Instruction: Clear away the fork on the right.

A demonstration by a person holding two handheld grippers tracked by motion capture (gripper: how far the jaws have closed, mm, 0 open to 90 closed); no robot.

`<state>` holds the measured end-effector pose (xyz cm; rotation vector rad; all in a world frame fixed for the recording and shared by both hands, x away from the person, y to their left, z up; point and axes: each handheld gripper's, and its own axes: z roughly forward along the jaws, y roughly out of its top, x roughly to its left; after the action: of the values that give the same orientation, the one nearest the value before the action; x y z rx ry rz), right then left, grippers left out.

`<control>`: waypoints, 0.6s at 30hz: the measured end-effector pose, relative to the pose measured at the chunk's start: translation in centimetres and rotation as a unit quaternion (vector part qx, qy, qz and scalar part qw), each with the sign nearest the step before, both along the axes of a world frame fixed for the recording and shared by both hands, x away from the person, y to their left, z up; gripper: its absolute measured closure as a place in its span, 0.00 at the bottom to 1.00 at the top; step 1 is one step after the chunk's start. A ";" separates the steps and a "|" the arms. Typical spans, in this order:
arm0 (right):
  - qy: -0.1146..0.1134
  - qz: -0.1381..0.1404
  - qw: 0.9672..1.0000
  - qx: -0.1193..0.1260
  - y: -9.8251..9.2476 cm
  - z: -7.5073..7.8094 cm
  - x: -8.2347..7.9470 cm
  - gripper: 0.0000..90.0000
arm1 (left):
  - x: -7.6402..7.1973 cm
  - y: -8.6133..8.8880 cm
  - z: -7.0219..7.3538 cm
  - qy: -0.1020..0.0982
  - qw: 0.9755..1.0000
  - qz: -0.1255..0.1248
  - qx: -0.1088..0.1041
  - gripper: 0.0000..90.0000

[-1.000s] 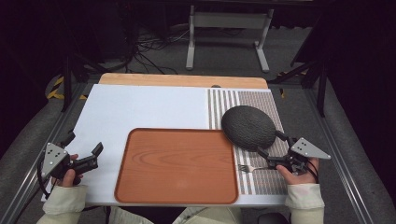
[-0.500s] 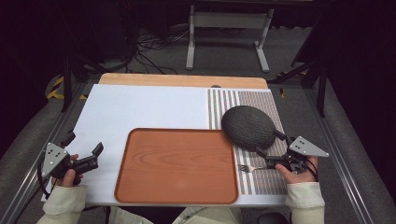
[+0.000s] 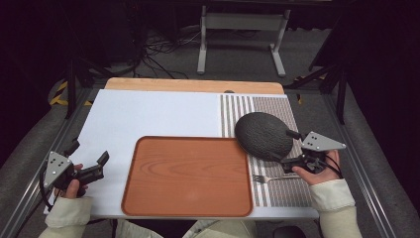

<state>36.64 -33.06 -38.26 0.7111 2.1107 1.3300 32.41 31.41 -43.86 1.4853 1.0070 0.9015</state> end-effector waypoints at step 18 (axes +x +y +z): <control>0.042 0.038 0.990 -0.128 0.9 2.8 1.0 0.07 | 0.0 0.0 0.0 0.000 1.000 0.001 -0.001 0.00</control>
<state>37.69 -32.17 -35.44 0.5929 2.3425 1.0565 32.38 31.43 -43.82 1.4834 1.0107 0.9019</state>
